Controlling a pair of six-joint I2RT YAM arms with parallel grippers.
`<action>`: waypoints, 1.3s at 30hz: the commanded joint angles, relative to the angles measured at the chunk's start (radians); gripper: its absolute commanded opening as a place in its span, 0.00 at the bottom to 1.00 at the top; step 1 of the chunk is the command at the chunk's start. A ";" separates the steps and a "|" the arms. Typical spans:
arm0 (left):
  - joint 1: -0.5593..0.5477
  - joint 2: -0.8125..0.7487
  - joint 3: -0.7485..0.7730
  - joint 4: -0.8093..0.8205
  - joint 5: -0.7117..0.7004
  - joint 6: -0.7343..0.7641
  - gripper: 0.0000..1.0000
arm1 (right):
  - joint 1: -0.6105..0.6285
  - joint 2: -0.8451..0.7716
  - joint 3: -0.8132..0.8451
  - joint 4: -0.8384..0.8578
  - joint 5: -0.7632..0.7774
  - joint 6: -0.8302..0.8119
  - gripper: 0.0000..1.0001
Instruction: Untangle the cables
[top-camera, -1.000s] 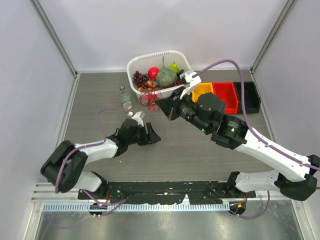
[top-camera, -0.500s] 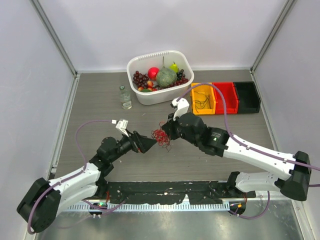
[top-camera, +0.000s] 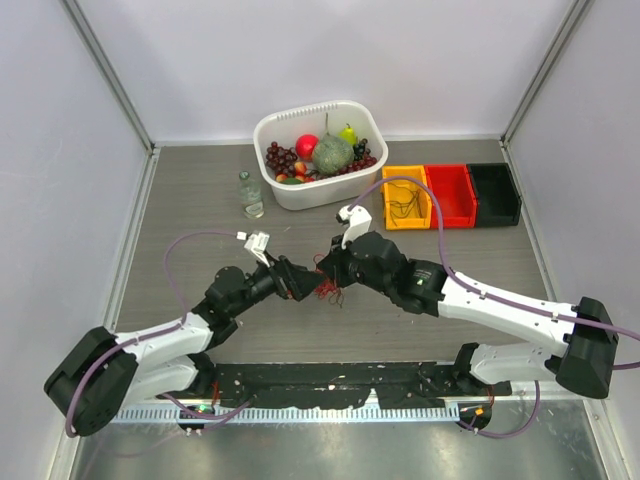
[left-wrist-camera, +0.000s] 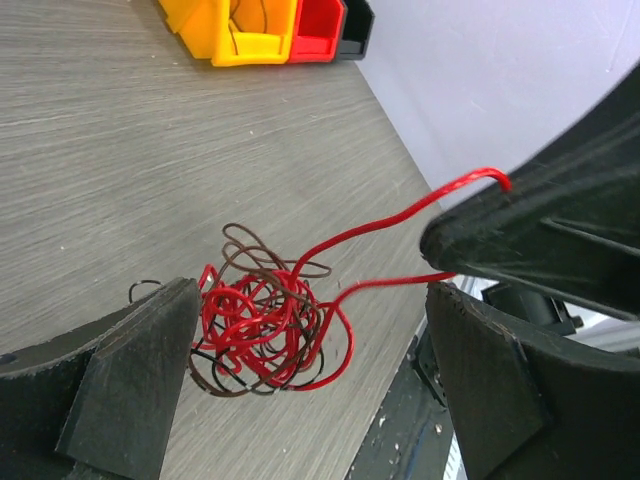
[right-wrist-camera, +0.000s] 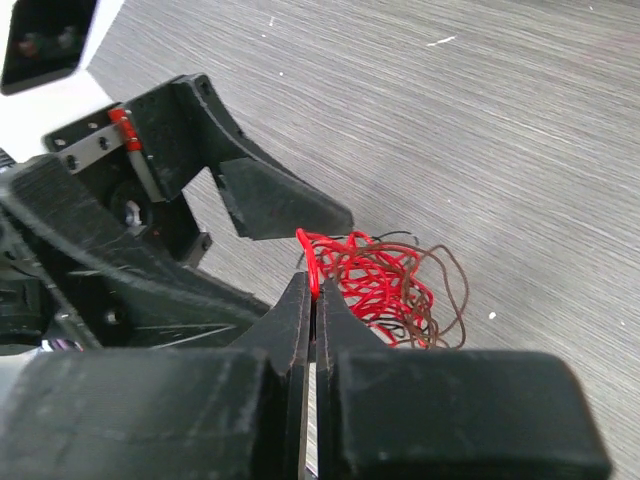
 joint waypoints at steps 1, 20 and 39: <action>-0.007 0.051 0.066 -0.016 -0.108 -0.009 0.97 | 0.001 -0.009 0.012 0.097 -0.059 0.045 0.01; -0.010 -0.252 -0.055 -0.061 -0.013 -0.013 0.98 | 0.004 -0.130 -0.034 0.085 -0.084 0.027 0.01; -0.016 -0.035 0.080 -0.090 -0.015 0.025 0.95 | 0.003 -0.117 -0.019 0.131 -0.160 0.045 0.01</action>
